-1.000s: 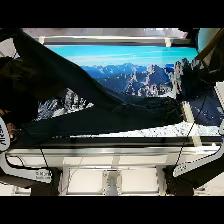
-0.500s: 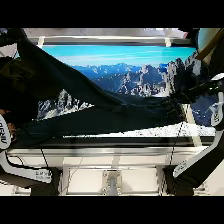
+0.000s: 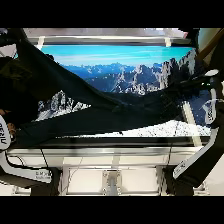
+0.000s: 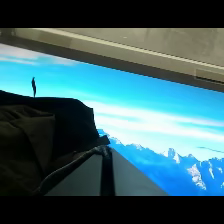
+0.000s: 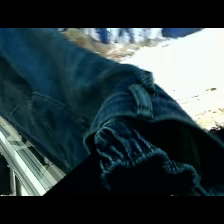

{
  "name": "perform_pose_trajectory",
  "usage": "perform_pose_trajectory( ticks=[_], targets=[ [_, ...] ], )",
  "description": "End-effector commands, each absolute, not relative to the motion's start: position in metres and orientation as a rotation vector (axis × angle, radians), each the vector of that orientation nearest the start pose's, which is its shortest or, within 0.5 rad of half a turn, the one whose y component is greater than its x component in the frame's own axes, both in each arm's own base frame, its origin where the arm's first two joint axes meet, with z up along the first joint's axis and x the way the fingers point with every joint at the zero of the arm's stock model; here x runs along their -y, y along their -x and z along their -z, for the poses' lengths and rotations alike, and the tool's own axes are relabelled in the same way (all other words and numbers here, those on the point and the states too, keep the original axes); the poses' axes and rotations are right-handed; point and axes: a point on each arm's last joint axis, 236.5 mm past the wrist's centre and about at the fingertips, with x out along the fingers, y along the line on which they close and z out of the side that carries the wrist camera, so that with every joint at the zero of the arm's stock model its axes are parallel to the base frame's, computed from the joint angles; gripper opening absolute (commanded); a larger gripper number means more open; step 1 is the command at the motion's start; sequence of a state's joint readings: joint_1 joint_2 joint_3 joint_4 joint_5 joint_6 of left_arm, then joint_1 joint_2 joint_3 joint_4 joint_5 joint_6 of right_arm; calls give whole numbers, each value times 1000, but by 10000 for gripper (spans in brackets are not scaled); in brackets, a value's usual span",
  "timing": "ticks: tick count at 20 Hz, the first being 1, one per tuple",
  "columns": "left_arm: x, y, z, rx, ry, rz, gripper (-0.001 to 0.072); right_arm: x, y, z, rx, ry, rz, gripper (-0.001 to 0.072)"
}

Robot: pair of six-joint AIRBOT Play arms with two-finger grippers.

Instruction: Fold the clothes and pants, and hang the long-sleeved shirts on hangers.

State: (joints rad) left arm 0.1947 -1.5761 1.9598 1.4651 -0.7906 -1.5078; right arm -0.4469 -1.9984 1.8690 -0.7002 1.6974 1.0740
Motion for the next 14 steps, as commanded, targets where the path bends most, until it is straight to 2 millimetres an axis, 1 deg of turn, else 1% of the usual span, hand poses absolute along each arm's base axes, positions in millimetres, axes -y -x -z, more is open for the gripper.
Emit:
perform_pose_trajectory(
  ticks=[1,2,4,5,7,8,9,10,11,12,13,14],
  targets=[
    [-95,-576,-283,-372,-65,-94,18,49,-461,-72,-1159,-513,-687,39],
    [-93,-573,-288,-365,-95,-84,18,61,-453,-87,-1143,-476,-644,39],
    [-85,-571,-300,-332,-136,-48,18,86,-430,-113,-1135,-412,-559,40],
    [-81,-576,-315,-261,-149,-31,18,97,-421,-127,-1117,-394,-520,39],
    [-71,-591,-361,-40,-93,-13,18,113,-410,-148,-1076,-398,-454,39],
    [-65,-597,-360,-18,-115,5,17,117,-407,-153,-1068,-403,-435,39],
    [-54,-604,-331,-102,-174,48,17,116,-405,-154,-1070,-401,-432,39],
    [-40,-607,-280,-258,-196,123,17,116,-402,-149,-1087,-408,-430,39],
    [-31,-604,-224,-412,-199,187,16,112,-401,-140,-1110,-424,-439,39],
    [-24,-596,-166,-562,-177,238,16,106,-396,-125,-1150,-456,-455,39],
    [-22,-582,-110,-697,-157,266,16,100,-390,-106,-1195,-498,-469,39],
    [-27,-565,-63,-806,-174,264,15,93,-379,-82,-1254,-549,-491,39]
  ],
)
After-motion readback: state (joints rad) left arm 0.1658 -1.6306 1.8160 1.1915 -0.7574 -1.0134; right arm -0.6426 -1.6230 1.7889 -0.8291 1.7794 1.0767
